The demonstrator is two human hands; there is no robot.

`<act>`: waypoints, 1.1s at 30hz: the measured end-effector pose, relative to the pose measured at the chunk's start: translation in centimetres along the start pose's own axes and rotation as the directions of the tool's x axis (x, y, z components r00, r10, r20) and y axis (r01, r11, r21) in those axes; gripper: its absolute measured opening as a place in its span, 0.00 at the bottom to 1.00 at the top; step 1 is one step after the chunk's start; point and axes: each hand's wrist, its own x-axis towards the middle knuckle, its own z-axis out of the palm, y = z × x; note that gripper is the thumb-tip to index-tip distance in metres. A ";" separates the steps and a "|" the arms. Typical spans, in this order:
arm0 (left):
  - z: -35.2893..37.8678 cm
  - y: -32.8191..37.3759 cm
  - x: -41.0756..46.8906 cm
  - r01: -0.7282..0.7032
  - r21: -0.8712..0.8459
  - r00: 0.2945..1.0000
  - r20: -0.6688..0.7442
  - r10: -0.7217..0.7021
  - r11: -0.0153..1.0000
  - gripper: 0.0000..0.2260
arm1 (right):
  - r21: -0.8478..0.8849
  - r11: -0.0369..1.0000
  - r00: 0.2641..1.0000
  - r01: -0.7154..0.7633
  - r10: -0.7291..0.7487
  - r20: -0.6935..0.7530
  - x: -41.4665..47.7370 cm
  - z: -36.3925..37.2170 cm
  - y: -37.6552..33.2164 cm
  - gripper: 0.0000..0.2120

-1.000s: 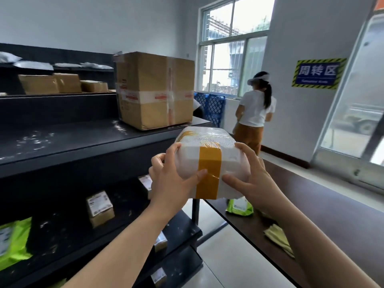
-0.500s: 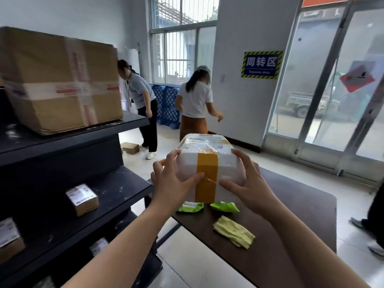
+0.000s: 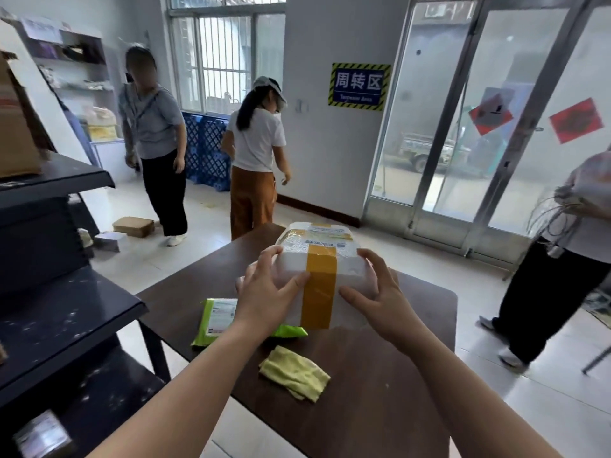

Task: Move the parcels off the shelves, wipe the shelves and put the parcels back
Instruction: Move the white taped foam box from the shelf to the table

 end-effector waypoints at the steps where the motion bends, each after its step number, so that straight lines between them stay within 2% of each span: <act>1: 1.2 -0.1 0.3 0.012 -0.001 1.000 0.015 -0.012 1.000 0.27 | 0.007 0.999 0.999 -0.032 0.032 0.002 0.2 -0.5 0.9 0.29; 6: 5.5 -1.2 1.2 0.099 -0.043 0.988 0.123 -0.093 0.994 0.21 | 0.082 0.983 0.986 -0.163 0.164 -0.007 0.7 -1.0 4.5 0.15; 9: 8.2 -1.9 1.9 0.141 -0.061 0.976 0.177 -0.129 0.988 0.19 | 0.107 0.966 0.969 -0.237 0.243 -0.043 0.9 -0.9 7.0 0.11; 11: 9.9 -2.3 2.4 0.169 -0.067 0.963 0.222 -0.151 0.983 0.18 | 0.117 0.954 0.956 -0.277 0.286 -0.068 1.1 -0.6 8.9 0.12; 14: 12.2 -3.2 3.5 0.205 -0.060 0.938 0.297 -0.178 0.977 0.19 | 0.108 0.937 0.933 -0.332 0.343 -0.112 1.4 -0.2 11.9 0.23; 17: 14.4 -4.3 4.7 0.226 -0.052 0.915 0.353 -0.193 0.973 0.19 | 0.087 0.925 0.920 -0.369 0.377 -0.109 1.8 0.1 14.4 0.28; 26: 20.2 -9.1 9.0 0.309 -0.015 0.839 0.475 -0.265 0.951 0.19 | 0.180 0.831 0.837 -0.527 0.544 -0.063 4.3 1.9 20.2 0.31; 33: 23.4 -13.0 11.5 0.367 0.021 0.799 0.505 -0.327 0.930 0.18 | 0.138 0.771 0.774 -0.621 0.632 -0.048 6.6 3.6 24.7 0.29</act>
